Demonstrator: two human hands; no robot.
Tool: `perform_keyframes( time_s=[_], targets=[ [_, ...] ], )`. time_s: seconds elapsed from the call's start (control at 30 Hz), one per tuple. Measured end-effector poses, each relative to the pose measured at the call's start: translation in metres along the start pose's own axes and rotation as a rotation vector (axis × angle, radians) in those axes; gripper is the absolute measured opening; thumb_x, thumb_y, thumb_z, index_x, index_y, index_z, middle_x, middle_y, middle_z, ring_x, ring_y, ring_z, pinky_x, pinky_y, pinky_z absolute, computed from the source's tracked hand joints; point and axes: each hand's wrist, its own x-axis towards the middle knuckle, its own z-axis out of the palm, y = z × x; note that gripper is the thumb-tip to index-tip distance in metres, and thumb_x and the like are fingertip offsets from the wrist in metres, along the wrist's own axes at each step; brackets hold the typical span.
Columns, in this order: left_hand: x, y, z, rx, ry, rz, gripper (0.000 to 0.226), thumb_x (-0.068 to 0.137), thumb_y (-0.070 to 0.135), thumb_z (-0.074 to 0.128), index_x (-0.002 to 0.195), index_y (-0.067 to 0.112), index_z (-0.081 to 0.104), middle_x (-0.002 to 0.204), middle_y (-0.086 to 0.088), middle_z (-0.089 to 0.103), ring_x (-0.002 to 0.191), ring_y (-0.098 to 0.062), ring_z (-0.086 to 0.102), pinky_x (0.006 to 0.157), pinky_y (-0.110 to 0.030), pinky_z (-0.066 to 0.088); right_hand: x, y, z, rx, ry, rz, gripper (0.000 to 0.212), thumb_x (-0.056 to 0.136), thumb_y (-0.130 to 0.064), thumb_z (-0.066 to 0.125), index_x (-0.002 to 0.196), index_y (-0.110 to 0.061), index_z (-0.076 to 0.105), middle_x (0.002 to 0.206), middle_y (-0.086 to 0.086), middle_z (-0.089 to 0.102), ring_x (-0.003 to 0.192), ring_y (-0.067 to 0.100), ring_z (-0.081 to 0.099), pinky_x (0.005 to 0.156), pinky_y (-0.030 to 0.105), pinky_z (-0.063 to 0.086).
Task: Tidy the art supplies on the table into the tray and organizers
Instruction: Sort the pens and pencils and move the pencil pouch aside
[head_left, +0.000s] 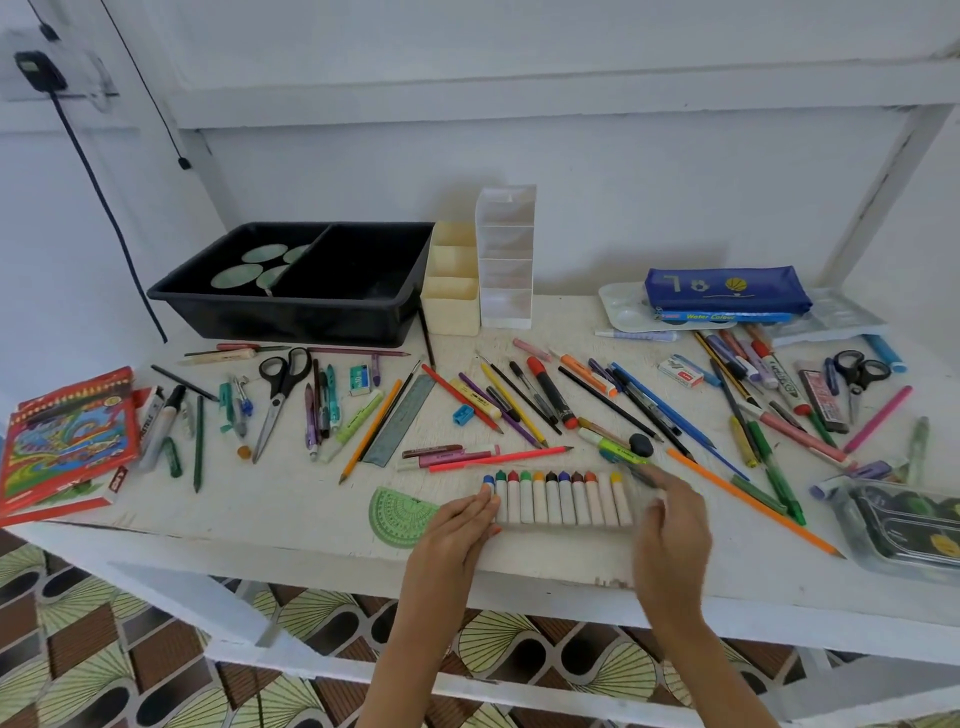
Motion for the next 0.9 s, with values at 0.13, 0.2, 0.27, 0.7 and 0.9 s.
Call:
perform_keyframes(
  time_s=[0.13,0.2,0.27,0.7,0.9],
  targets=[
    [0.002,0.001,0.001,0.029,-0.024,0.023,0.044,0.079,-0.002,0.068,0.122,0.005,0.059,0.127,-0.002,0.058,0.117,-0.007,0.046,0.105,-0.006,0.026,0.002,0.006,-0.014,0.022,-0.049,0.019,0.037,0.088,-0.015,0.039,0.112,-0.003,0.064,0.102,0.002,0.057,0.1,0.016,0.053,0.088,0.015,0.036],
    [0.002,0.001,0.001,0.089,-0.035,0.053,0.038,0.084,0.003,0.064,0.122,0.002,0.06,0.128,-0.005,0.059,0.118,-0.009,0.045,0.107,-0.01,0.023,-0.001,0.008,-0.012,-0.008,-0.058,-0.012,0.027,0.09,-0.011,0.049,0.109,-0.002,0.067,0.101,0.004,0.058,0.096,0.018,0.055,0.089,0.025,0.043],
    [-0.001,0.002,0.004,0.139,-0.04,0.054,0.038,0.092,0.017,0.048,0.126,0.003,0.056,0.133,-0.006,0.054,0.125,-0.014,0.044,0.11,-0.019,0.022,-0.003,0.011,-0.008,-0.039,-0.036,-0.027,0.023,0.089,0.003,0.056,0.108,-0.002,0.067,0.099,0.006,0.059,0.094,0.019,0.057,0.088,0.028,0.047],
    [0.006,0.033,0.014,0.221,0.099,-0.054,0.046,0.092,0.03,0.038,0.124,0.004,0.06,0.13,-0.006,0.056,0.13,-0.025,0.045,0.106,-0.044,0.036,-0.01,0.022,0.001,-0.26,-0.063,-0.186,0.032,0.082,0.008,0.057,0.113,0.006,0.062,0.101,0.01,0.06,0.1,0.015,0.048,0.088,0.026,0.048],
    [0.037,0.043,0.044,0.345,-0.156,-0.109,0.078,0.092,0.059,-0.003,0.147,0.009,0.023,0.155,-0.008,0.017,0.145,-0.025,0.0,0.116,-0.041,-0.004,-0.01,0.022,0.004,-0.341,-0.031,-0.215,0.04,0.087,-0.014,0.039,0.109,0.007,0.064,0.098,0.013,0.062,0.099,0.016,0.046,0.082,0.03,0.051]
  ],
)
